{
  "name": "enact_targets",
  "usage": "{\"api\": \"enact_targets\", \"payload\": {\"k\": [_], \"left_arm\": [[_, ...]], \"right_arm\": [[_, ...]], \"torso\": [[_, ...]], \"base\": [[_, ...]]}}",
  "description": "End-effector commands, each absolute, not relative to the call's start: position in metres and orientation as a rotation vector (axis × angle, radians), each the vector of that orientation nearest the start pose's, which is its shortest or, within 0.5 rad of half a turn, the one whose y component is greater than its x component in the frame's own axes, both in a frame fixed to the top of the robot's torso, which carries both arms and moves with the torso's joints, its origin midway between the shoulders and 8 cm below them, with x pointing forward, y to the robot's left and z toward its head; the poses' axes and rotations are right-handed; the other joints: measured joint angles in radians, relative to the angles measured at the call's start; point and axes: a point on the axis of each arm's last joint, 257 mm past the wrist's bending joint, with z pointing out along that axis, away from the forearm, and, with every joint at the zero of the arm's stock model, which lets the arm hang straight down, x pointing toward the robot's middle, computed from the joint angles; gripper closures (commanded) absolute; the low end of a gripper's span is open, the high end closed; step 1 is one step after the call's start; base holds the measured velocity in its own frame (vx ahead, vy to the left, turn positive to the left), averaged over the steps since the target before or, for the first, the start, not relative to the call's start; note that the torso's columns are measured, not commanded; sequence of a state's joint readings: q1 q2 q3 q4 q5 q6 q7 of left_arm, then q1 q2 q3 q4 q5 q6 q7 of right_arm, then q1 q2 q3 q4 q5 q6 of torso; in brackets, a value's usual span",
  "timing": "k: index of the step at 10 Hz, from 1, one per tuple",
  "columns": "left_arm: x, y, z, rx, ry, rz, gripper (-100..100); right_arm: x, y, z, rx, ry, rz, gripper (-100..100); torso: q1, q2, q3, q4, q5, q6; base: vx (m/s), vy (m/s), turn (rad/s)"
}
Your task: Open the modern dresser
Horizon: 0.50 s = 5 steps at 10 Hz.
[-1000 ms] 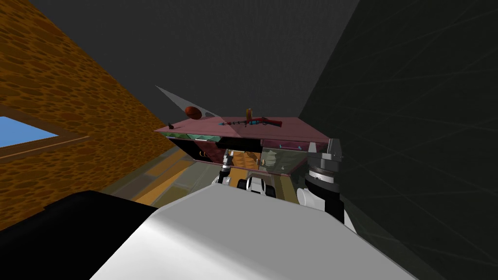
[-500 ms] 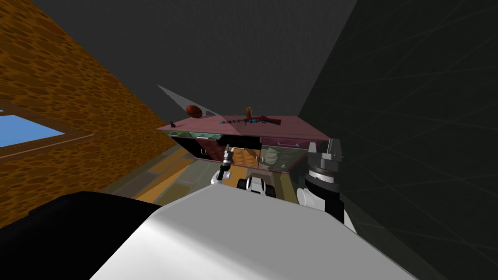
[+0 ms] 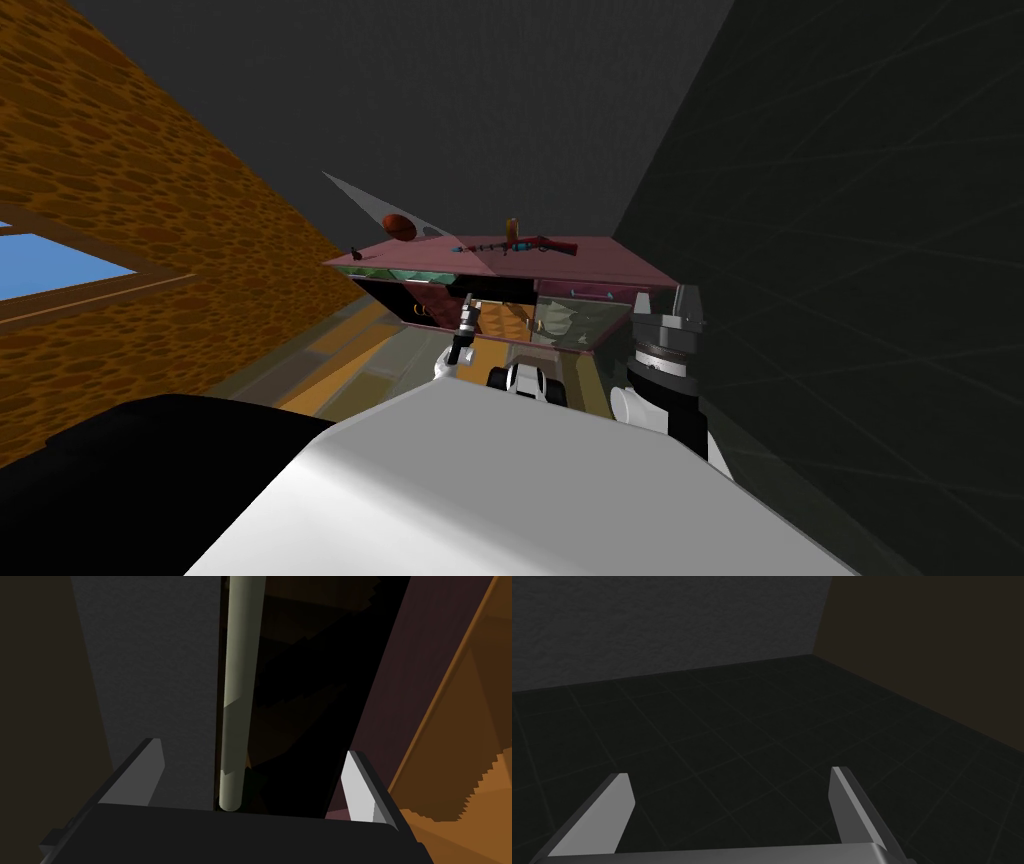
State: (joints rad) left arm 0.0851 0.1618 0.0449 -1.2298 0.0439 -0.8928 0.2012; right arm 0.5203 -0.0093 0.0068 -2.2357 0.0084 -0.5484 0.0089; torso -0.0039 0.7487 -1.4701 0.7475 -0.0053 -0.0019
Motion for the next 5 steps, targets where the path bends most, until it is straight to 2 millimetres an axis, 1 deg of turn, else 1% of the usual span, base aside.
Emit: {"api": "enact_targets", "payload": {"k": [1,5], "left_arm": [[0.4557,0.3051,-0.2094,-0.896,0.831,-1.433,0],[0.4546,0.306,-0.2167,-0.913,0.843,-1.424,0]], "right_arm": [[0.3431,-0.278,0.0073,0.655,0.636,1.286,0],[0.3431,-0.278,0.0073,0.655,0.636,1.286,0]], "torso": [[0.001,-0.003,-0.002,-0.003,0.001,0.001],[0.003,-0.009,-0.005,-0.008,0.004,0.002]], "base": [[0.0,0.0,0.0],[0.0,0.0,0.0]]}}
